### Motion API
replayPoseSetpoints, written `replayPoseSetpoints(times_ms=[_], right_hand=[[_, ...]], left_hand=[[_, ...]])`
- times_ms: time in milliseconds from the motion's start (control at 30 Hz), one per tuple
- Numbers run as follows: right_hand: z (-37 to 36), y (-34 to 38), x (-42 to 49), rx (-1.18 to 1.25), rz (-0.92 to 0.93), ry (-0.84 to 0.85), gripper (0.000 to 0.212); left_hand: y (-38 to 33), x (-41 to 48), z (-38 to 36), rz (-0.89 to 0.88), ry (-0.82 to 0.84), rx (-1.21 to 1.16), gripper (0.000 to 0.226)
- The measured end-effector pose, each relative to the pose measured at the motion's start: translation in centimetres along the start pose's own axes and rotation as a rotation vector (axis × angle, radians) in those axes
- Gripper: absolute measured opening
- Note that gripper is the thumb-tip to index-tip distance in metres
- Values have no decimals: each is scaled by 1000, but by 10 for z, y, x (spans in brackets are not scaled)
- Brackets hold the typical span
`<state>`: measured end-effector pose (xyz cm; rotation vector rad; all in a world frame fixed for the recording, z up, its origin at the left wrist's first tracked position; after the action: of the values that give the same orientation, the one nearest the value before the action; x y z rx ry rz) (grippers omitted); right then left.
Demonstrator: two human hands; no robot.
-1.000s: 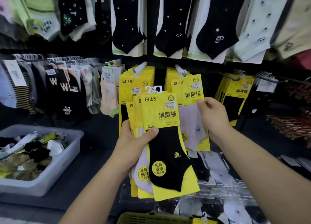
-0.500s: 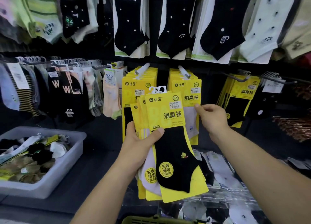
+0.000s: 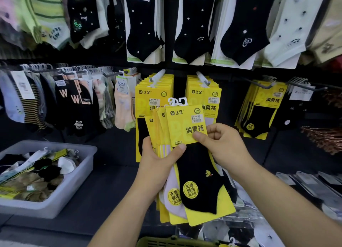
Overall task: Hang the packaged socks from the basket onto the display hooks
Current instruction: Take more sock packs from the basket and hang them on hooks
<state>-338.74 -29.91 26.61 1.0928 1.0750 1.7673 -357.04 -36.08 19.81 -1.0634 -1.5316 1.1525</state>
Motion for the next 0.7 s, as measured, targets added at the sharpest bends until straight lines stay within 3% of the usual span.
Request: replayPoseSetpoints(times_ms=[200,300,467,700], right_hand=[[2,-22,3,253,-94,75,16],[17,-33,7,362,-104,-7,13],[70,-42,14,312,-64,-313,10],[75,-16,38,123,56,-390,8]], left_hand=[[1,-1,6,3,-13,-21,83],[1,-2,10,6,-12,-27,72],[-7,-2,21,-41,-48,24,54],[-9,-2,23,-46,-42,-7,62]])
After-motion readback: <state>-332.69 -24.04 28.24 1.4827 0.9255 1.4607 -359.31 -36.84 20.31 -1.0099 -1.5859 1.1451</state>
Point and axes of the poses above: each hand's wrist, its own x-axis towards the middle knuckle, its own z-axis out of the back of the hand, y = z × x, the point moved 9 cm from there along x, towards the middle knuckle, and after that the axes turned 8 degrees about y, right-handed, at the moved point
